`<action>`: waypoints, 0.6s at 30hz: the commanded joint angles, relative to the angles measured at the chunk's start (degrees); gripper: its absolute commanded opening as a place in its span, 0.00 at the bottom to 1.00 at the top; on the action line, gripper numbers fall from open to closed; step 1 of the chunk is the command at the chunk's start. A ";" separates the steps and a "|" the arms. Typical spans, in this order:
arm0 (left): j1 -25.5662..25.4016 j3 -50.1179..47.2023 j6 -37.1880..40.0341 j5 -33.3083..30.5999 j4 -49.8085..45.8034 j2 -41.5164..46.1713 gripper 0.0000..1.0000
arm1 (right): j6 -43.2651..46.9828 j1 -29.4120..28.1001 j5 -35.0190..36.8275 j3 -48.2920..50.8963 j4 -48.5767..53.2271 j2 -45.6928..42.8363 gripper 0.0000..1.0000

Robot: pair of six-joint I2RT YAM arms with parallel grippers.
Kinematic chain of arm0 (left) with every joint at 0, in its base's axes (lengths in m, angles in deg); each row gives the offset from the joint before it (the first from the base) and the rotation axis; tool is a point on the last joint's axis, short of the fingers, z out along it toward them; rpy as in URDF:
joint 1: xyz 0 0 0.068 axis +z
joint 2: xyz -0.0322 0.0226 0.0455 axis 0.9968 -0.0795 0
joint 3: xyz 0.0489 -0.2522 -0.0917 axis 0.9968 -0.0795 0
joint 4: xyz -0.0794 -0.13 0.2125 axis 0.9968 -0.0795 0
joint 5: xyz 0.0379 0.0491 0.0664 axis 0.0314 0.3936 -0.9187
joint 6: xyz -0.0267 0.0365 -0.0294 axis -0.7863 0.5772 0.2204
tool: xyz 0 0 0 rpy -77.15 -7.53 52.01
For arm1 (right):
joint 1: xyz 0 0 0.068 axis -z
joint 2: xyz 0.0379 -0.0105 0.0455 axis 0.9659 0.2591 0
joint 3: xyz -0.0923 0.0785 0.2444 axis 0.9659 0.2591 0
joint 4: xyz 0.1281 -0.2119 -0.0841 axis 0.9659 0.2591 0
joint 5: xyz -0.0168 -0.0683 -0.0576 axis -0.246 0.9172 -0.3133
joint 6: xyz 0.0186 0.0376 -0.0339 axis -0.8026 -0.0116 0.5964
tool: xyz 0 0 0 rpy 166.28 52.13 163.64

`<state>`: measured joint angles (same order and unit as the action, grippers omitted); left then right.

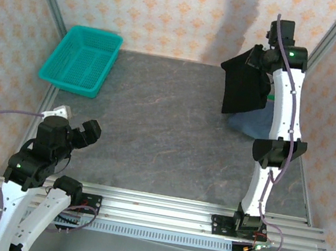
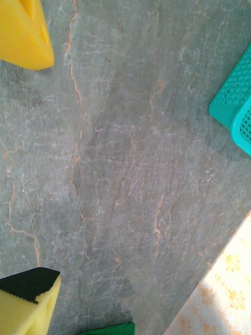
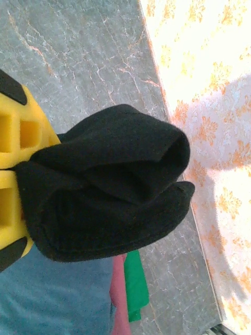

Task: Fold and stack the t-shirts

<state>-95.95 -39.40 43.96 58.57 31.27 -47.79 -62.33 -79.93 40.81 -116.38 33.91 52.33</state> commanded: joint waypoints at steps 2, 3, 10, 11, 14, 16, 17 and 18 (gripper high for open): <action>-0.11 -0.26 1.12 -1.60 1.84 -0.55 0.98 | -2.48 2.23 -2.10 0.80 0.87 -3.85 0.00; -0.13 -0.32 1.11 -1.62 1.91 -0.50 0.98 | -2.66 2.76 -2.11 1.45 0.96 -4.12 0.00; -0.09 -0.39 1.06 -1.87 1.58 -0.59 0.98 | -2.92 5.77 -2.25 9.54 -1.29 -7.98 0.00; -0.13 -0.41 1.06 -1.88 1.51 -0.58 0.98 | -2.94 6.27 -2.38 11.38 -2.08 -8.73 0.00; -0.09 -0.38 1.24 -2.10 1.32 -0.66 0.98 | -2.53 8.09 -2.02 17.92 -5.29 -11.74 0.00; -0.13 -0.28 1.28 -2.23 1.09 -0.84 0.98 | -2.09 9.75 -1.84 22.73 -7.82 -13.56 0.00; -0.13 -0.32 1.32 -2.30 1.04 -0.94 0.98 | -1.90 10.72 -2.29 25.03 -9.12 -14.22 0.00; -0.06 -0.24 1.39 -2.31 0.82 -1.08 0.98 | -1.68 11.62 -2.19 27.56 -10.53 -14.72 0.00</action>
<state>-95.95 -39.44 44.16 58.31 31.42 -48.29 -64.48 -70.65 38.59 -92.56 28.80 41.12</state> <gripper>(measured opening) 0.978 0.059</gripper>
